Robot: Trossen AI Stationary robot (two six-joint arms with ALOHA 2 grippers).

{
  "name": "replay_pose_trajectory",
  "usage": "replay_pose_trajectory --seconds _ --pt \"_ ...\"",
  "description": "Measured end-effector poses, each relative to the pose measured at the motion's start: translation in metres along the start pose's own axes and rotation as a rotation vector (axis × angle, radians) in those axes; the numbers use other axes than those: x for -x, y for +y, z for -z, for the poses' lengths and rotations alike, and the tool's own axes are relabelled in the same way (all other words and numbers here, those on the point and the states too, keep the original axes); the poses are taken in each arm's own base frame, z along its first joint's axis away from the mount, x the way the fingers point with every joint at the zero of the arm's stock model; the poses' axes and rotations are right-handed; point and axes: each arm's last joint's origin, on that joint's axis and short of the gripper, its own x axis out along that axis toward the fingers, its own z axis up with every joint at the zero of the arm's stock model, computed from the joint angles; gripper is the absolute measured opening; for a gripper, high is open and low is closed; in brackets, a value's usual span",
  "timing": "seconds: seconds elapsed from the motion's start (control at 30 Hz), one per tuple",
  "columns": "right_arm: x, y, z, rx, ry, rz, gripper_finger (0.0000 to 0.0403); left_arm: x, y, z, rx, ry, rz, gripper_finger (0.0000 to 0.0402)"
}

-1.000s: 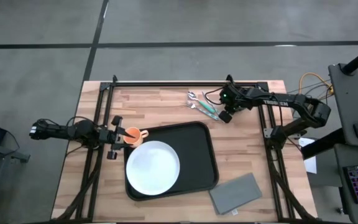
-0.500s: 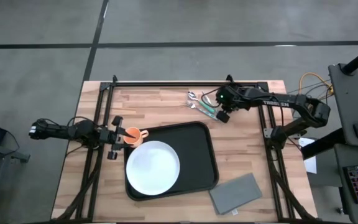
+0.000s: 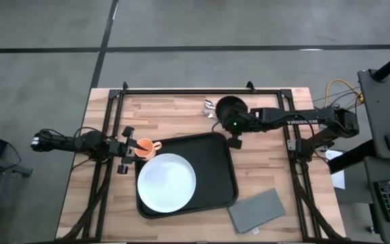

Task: Set up tray
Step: Put the black bowl on the white plate

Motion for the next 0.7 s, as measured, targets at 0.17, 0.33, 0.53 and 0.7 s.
replay_pose_trajectory --seconds 0.17,0.33,0.53,0.7 --pt "-0.003 0.020 -0.016 0.058 -0.013 -0.032 0.0009 -0.001 0.000 0.001 0.001 0.014 0.003 0.0116" --pt "-0.020 0.040 -0.040 0.164 0.008 -0.086 0.0009 -0.001 0.000 0.002 0.001 0.019 0.004 0.0116" --pt "-0.016 0.072 -0.069 0.283 -0.049 -0.152 0.0008 -0.001 0.000 0.002 0.001 0.021 0.005 0.0116" --pt "-0.009 0.100 -0.076 0.384 -0.087 -0.200 0.0008 -0.002 0.000 0.002 0.001 0.025 0.005 0.0116"
